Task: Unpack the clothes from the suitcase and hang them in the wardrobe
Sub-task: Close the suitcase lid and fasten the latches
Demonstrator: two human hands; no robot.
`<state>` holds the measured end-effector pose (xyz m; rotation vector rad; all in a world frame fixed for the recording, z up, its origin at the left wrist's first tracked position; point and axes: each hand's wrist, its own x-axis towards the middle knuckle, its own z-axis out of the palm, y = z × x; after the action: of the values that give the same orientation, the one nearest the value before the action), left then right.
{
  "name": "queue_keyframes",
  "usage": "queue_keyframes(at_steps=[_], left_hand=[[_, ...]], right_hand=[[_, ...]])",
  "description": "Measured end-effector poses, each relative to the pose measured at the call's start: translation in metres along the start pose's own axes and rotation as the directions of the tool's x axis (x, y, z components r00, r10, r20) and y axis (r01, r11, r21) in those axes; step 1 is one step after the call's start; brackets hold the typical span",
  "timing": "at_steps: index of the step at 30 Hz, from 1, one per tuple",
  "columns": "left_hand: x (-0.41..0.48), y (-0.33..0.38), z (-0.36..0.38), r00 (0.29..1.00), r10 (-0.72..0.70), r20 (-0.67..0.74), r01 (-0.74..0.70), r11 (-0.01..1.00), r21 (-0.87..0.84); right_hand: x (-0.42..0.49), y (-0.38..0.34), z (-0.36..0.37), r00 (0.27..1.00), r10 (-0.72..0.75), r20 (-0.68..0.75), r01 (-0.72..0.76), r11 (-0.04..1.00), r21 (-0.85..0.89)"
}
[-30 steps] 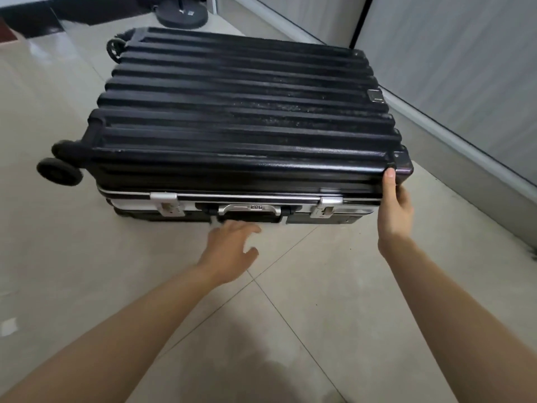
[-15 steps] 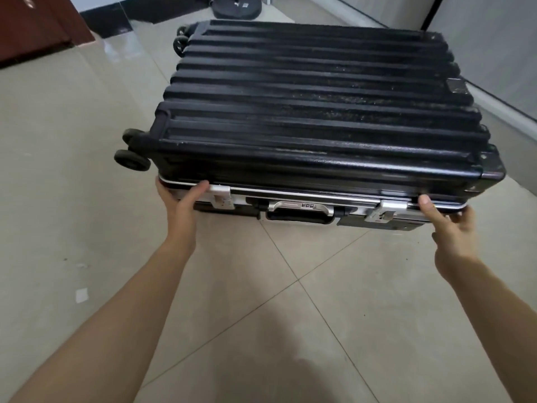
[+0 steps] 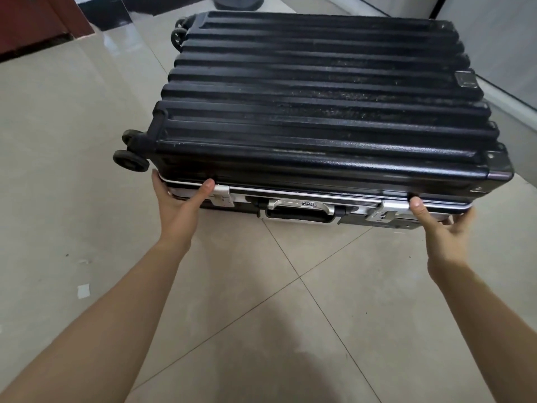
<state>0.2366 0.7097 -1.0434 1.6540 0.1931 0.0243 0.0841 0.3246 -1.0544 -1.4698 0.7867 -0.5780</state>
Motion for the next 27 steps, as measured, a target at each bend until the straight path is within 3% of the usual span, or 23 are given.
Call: queue_keyframes(at_steps=[4, 9, 16, 27], left_hand=[[0.001, 0.0, -0.003, 1.0, 0.029, -0.002, -0.029, 0.999, 0.022], [0.003, 0.001, -0.006, 0.998, 0.055, -0.018, -0.054, 0.996, 0.07], [0.001, 0.006, -0.005, 0.994, 0.105, -0.001, -0.105, 0.99, 0.096], [0.001, 0.005, -0.017, 0.993, 0.081, 0.086, -0.092, 0.987, 0.134]], right_hand=[[0.006, -0.002, 0.001, 0.998, 0.051, 0.025, -0.053, 0.996, 0.067], [0.007, -0.002, -0.003, 0.998, -0.053, 0.016, 0.051, 0.996, 0.072], [0.0, -0.006, -0.003, 0.988, -0.154, 0.031, 0.155, 0.986, -0.058], [-0.005, -0.01, 0.001, 0.984, -0.179, -0.009, 0.177, 0.977, -0.121]])
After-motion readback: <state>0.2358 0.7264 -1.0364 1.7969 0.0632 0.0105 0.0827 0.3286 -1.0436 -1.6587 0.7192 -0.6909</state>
